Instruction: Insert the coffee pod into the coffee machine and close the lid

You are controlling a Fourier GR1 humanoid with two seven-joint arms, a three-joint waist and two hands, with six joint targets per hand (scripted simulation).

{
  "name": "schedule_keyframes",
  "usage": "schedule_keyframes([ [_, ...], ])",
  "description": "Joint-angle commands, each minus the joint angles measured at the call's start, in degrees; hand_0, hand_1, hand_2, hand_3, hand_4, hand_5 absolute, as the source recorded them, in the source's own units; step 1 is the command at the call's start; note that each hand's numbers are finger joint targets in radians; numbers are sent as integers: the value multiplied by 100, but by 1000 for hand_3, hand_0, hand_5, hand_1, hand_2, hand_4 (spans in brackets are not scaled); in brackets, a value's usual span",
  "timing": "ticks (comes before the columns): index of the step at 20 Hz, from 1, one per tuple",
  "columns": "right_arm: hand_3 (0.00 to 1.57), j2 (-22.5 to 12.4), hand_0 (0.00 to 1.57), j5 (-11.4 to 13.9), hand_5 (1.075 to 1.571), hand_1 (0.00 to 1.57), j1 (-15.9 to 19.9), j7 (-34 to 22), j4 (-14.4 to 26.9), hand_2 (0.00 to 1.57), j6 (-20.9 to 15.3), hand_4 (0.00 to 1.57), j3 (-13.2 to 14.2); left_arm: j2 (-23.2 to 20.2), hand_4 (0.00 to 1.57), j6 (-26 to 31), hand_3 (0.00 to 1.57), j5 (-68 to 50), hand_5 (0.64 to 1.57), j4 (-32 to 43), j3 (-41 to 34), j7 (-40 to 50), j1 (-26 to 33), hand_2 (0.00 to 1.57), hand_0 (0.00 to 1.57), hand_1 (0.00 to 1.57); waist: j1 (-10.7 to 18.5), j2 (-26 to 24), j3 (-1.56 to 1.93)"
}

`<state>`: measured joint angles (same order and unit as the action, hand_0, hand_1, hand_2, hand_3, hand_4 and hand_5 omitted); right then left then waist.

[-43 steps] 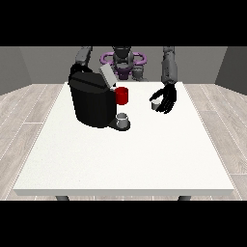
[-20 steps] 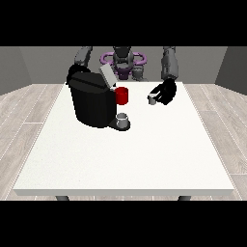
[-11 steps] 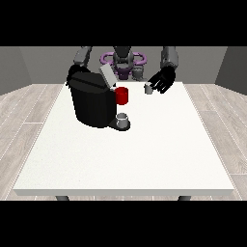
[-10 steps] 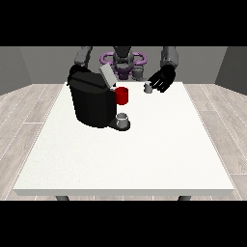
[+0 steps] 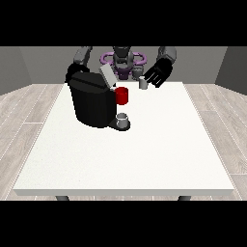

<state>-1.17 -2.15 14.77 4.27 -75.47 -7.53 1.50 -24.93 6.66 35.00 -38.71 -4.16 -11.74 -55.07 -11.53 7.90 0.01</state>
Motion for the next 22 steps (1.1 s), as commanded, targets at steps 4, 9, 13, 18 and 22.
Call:
schedule_keyframes([
  [4, 0, 109, 0, 98, 1571, 0, 217, -80, -49, 0, -210, 494, -208, -146, 486, 368, 1188, -115, 1571, 61, -258, 716, -954, 1245, 1209, 1209, -278, 111, 2],
  [9, 0, -73, 0, 38, 1571, 0, 497, -68, -119, 0, -71, 511, 2, -207, 516, 256, 1251, -86, 1571, 50, -318, 513, -1139, 1319, 1264, 1264, -389, 510, 1],
  [13, 0, -134, 0, 108, 1571, 0, 297, 112, -170, 0, -17, 549, -31, -241, 507, 141, 1244, 45, 1571, 104, -294, 663, -1224, 1313, 1262, 1262, -521, 571, 3],
  [18, 0, 36, 0, 327, 1571, 0, 504, -219, -254, 0, -431, 459, -110, 230, 487, -53, 1245, 67, 1571, 125, -208, 663, -1118, 1328, 1306, 1306, -442, 496, 0],
  [22, 0, 34, 0, 268, 1571, 0, 403, -422, -502, 0, -325, 519, -195, -135, 504, 178, 1222, 115, 1571, 350, -291, 641, -1188, 1314, 1283, 1283, -584, 513, -1],
])
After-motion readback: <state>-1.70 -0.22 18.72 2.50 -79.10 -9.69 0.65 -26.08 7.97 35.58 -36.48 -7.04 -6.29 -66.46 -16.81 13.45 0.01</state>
